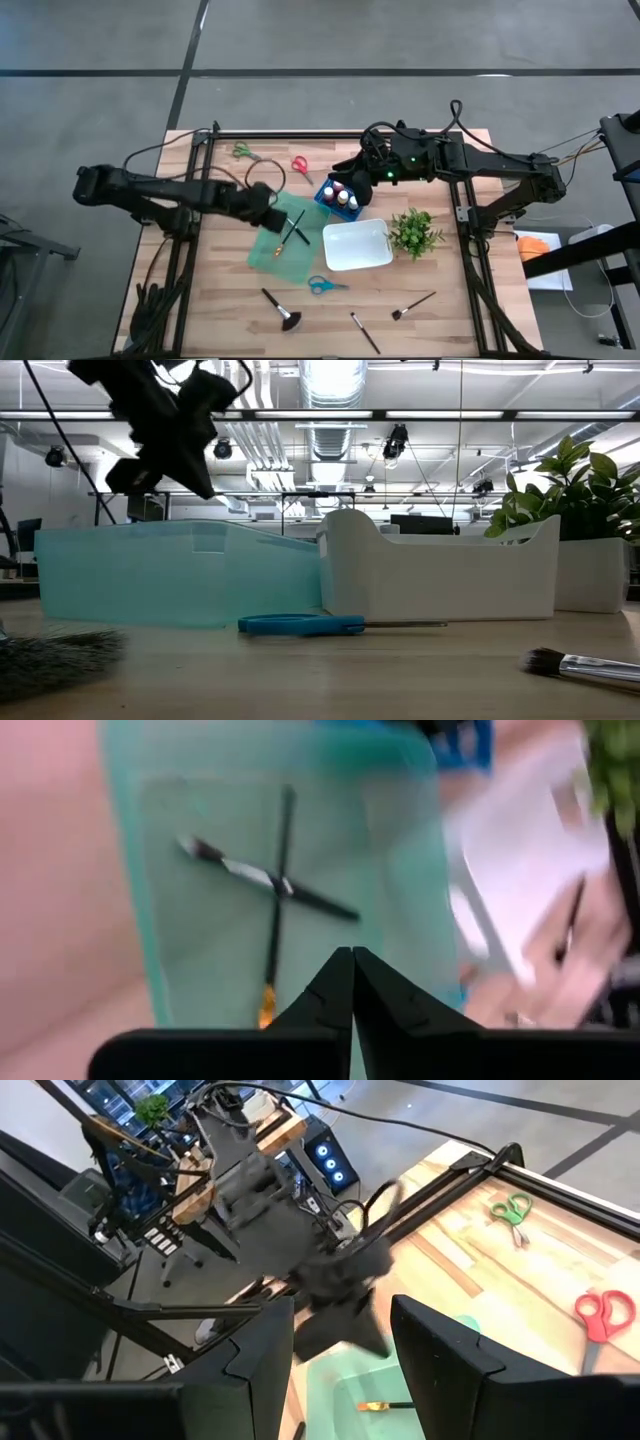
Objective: Pick & Place Paint Supplies
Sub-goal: Adjust the green bin
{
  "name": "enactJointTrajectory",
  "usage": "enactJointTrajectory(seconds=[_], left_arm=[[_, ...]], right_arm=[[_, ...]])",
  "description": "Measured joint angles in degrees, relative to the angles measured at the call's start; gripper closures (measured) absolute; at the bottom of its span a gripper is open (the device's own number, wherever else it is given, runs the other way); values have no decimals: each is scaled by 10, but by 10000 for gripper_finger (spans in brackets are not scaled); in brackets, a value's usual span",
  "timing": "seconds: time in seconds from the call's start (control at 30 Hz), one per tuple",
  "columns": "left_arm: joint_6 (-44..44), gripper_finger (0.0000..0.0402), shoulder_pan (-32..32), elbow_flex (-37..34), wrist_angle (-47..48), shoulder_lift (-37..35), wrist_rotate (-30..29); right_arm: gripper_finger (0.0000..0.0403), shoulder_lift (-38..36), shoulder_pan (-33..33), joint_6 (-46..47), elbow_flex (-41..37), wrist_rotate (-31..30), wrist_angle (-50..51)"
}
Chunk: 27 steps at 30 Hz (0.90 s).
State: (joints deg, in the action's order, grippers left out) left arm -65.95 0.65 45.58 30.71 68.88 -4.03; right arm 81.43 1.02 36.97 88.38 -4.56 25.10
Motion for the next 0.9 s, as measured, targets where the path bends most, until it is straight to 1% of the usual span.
enactJointTrajectory(seconds=[0.1,0.2,0.27,0.3,0.4,0.5,0.7,0.8,0.9], left_arm=[[-3,397,-69,0,0,0,26],[30,398,-141,0,-2,18,89],[54,399,-171,2,4,40,126],[60,399,-179,6,10,51,134],[72,399,-186,28,30,79,128],[77,400,-189,50,29,107,125],[79,400,-188,77,44,173,121],[75,401,-188,90,61,190,99],[71,401,-188,99,81,191,83]], right_arm=[[236,0,0,1,0,-2,0],[236,0,0,1,0,-6,-1],[236,1,0,1,0,-7,-1],[236,1,0,1,0,-7,-1],[236,1,0,1,0,-13,-1],[236,1,0,5,0,-16,0],[236,1,0,7,0,-17,0],[236,0,0,7,0,-16,0],[236,0,0,8,0,-16,1]])
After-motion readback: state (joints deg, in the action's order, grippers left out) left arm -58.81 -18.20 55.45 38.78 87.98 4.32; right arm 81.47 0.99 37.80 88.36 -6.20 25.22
